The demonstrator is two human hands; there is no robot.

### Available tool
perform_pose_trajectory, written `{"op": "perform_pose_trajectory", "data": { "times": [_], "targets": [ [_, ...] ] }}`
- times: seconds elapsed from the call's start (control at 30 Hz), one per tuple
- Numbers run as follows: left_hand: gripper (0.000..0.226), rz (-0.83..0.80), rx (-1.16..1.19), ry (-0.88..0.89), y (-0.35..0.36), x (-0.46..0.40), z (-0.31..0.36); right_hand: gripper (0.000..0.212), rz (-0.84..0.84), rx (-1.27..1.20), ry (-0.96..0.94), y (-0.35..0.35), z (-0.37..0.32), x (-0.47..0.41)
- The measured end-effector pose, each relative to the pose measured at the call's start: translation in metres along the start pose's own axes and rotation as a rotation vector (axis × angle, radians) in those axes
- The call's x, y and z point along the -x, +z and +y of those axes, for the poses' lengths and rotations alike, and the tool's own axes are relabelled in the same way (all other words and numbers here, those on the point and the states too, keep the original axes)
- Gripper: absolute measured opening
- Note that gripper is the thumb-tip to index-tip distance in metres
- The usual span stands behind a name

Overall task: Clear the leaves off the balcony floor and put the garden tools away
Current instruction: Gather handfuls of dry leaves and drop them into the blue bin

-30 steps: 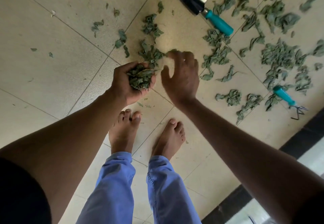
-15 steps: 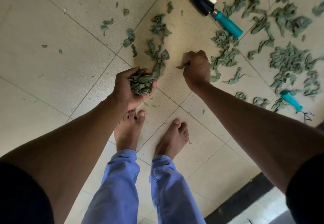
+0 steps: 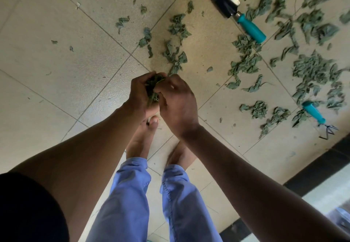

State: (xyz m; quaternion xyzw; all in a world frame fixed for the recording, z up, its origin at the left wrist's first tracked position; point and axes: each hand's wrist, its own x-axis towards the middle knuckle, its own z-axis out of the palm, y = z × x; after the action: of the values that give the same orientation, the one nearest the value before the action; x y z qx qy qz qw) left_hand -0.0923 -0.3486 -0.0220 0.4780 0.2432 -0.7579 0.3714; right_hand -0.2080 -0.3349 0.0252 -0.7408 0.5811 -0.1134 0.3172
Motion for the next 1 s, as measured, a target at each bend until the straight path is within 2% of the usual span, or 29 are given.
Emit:
{"op": "perform_pose_trajectory", "data": {
  "times": [0.17,0.3,0.37,0.47,0.57,0.63,0.7,0.87,0.93,1.0],
  "targets": [
    [0.037,-0.017,0.06,-0.02,-0.003,0.0,0.006,0.03,-0.056,0.199,-0.055,0.008,-0.004,-0.008],
    [0.042,-0.049,0.029,0.018,-0.008,-0.004,0.013,0.041,-0.161,0.116,-0.137,0.0,-0.018,-0.005],
    [0.038,-0.079,-0.011,0.036,-0.009,-0.005,0.014,0.047,-0.084,0.065,-0.181,-0.008,-0.021,-0.004],
    [0.026,-0.095,0.106,0.037,-0.007,-0.004,0.016,0.042,0.184,-0.016,-0.174,-0.023,-0.017,-0.011],
    [0.022,-0.077,0.224,0.012,-0.01,-0.005,0.017,0.043,0.236,0.057,-0.017,-0.026,0.009,-0.033],
    [0.027,-0.069,0.232,-0.01,-0.015,-0.003,0.019,0.042,0.122,0.169,0.109,-0.017,0.038,-0.047],
    [0.029,-0.056,0.231,-0.021,-0.023,-0.001,0.019,0.042,-0.058,0.256,0.128,-0.003,0.065,-0.055],
    [0.026,-0.032,0.234,-0.032,-0.04,0.005,0.015,0.053,-0.461,0.401,-0.14,0.028,0.082,-0.059],
    [0.021,-0.029,0.243,-0.04,-0.047,0.007,0.014,0.046,-0.494,0.479,-0.199,0.031,0.085,-0.059],
    [0.02,-0.024,0.243,-0.041,-0.052,0.009,0.013,0.03,-0.459,0.489,-0.207,0.03,0.091,-0.056]
  ]
}}
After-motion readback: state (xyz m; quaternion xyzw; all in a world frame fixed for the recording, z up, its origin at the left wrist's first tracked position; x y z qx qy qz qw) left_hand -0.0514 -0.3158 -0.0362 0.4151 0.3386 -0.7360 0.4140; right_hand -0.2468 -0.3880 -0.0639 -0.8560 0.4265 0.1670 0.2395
